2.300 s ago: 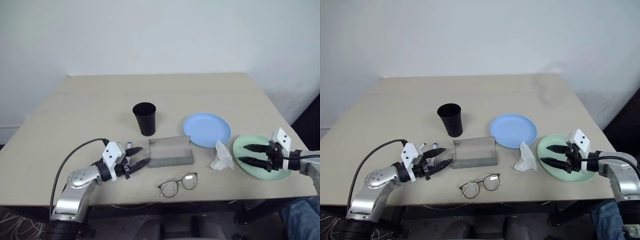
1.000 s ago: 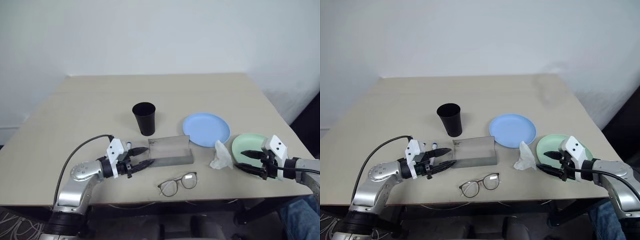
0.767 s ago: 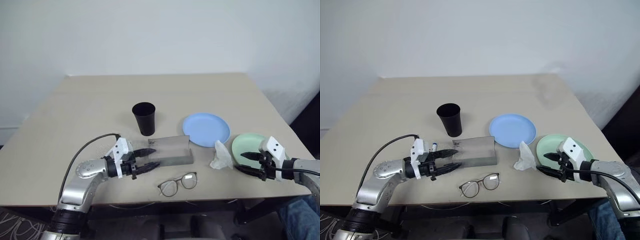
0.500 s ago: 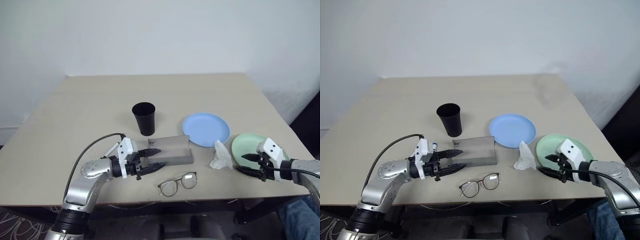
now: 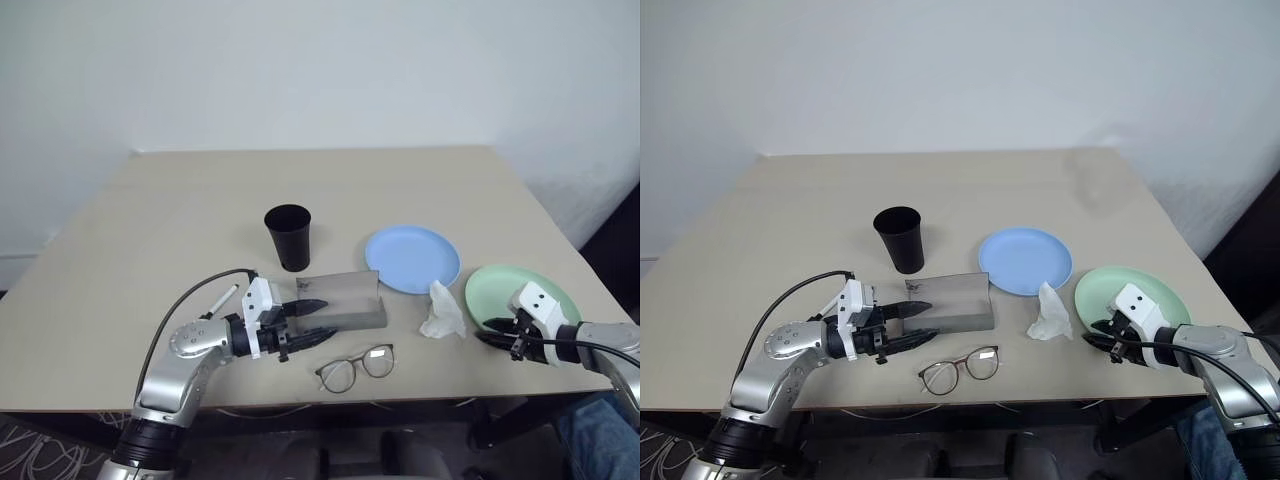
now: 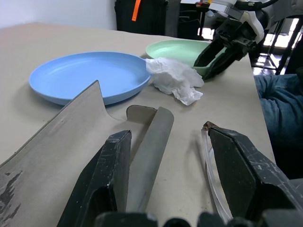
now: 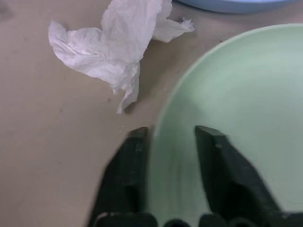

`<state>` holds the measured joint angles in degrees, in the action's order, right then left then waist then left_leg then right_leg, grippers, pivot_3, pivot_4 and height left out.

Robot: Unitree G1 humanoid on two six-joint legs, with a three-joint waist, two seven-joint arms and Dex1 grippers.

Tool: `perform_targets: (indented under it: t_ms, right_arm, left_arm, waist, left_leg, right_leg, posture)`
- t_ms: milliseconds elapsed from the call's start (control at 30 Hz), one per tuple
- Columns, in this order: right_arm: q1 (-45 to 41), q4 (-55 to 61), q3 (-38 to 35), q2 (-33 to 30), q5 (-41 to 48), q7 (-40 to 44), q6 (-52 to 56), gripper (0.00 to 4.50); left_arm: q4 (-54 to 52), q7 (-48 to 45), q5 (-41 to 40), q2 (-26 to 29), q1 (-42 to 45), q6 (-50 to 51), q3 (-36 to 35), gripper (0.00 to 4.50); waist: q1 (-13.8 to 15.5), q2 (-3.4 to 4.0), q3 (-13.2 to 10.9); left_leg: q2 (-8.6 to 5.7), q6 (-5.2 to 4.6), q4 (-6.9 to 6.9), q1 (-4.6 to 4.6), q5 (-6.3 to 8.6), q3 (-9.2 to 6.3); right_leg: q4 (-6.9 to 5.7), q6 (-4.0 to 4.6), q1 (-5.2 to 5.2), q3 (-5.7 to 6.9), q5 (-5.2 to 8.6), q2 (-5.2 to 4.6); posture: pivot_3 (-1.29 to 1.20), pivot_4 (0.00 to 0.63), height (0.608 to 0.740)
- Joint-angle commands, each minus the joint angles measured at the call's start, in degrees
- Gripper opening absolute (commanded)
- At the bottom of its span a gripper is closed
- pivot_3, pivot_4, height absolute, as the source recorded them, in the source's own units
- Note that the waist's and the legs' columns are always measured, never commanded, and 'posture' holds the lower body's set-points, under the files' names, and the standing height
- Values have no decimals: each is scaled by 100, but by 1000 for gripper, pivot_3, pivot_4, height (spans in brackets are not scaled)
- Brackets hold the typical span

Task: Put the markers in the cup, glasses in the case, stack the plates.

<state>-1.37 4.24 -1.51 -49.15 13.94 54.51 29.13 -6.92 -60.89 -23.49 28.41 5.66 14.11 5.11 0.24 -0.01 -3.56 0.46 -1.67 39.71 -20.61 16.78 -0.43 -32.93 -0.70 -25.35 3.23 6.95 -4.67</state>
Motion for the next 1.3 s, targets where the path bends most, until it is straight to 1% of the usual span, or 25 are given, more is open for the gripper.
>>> perform_targets:
  t_ms: [33, 100, 233, 433, 700, 767, 900, 967, 1300]
  right_arm:
    - [-112, 66, -97, -24, -41, -58, -126, 515]
    - [-127, 54, -89, -20, -70, -55, -155, 515]
    - [-217, -12, -67, 4, -134, -113, -228, 515]
    - [-476, -288, -58, 95, -289, -277, -500, 515]
    - [-1033, -868, 15, 247, -552, -424, -1040, 515]
    - [-1145, -1002, 46, 268, -604, -422, -1095, 515]
    - [-1200, -1085, 85, 273, -655, -387, -1175, 515]
    - [-1223, -1102, 99, 278, -673, -384, -1219, 152]
    - [-1343, -1171, 126, 302, -762, -450, -1315, 152]
  left_arm:
    - [-79, 23, -25, -9, 123, -101, -41, 2733]
    - [-65, 34, -20, -13, 135, -111, -33, 2733]
    - [-46, 51, -6, -25, 150, -131, -22, 2733]
    - [-24, 81, 23, -44, 161, -160, 3, 2733]
    - [63, 81, 57, -71, 207, -222, 37, 2733]
    - [71, 81, 63, -75, 211, -233, 36, 2733]
    - [75, 93, 71, -77, 210, -247, 29, 2733]
    - [70, 107, 76, -78, 194, -252, 23, 2733]
    - [56, 141, 99, -93, 168, -277, 42, 2733]
  waist:
    - [-7, -8, 3]
    - [-26, -28, 5]
    - [-23, -24, 4]
    - [-22, -24, 4]
    - [-21, -23, 5]
    - [-21, -23, 5]
    - [-20, -23, 5]
    - [-21, -23, 5]
    - [-23, -22, 6]
  left_leg:
    - [0, 0, 0, 1, 0, 1]
    - [8, 0, 0, -1, 0, 10]
    - [17, 22, 2, 0, 12, 27]
    - [20, 23, 8, 0, 12, 36]
    - [17, -5, 13, 0, 3, 33]
    - [16, -7, 12, 0, 4, 32]
    - [16, -9, 12, -1, 5, 23]
    - [16, -10, 12, 0, 5, 23]
    - [16, -11, 13, 4, 5, 29]
  right_leg:
    - [0, 0, 0, 0, 0, 0]
    - [0, 0, 5, 0, 0, 2]
    - [7, 0, 4, 3, 0, 1]
    - [11, 0, 0, 5, 0, 1]
    - [8, 0, -6, -10, 0, 7]
    - [6, 0, -7, -27, 0, 18]
    - [5, 0, -6, -102, 0, 69]
    - [3, 0, -6, -110, 0, 74]
    - [2, 0, -6, -121, 0, 77]
  posture:
    - [0, 0, 740]
    - [0, 0, 740]
    - [0, 0, 740]
    - [0, 0, 740]
    - [0, 0, 740]
    - [0, 0, 740]
    - [0, 0, 740]
    - [0, 0, 740]
    - [0, 0, 740]
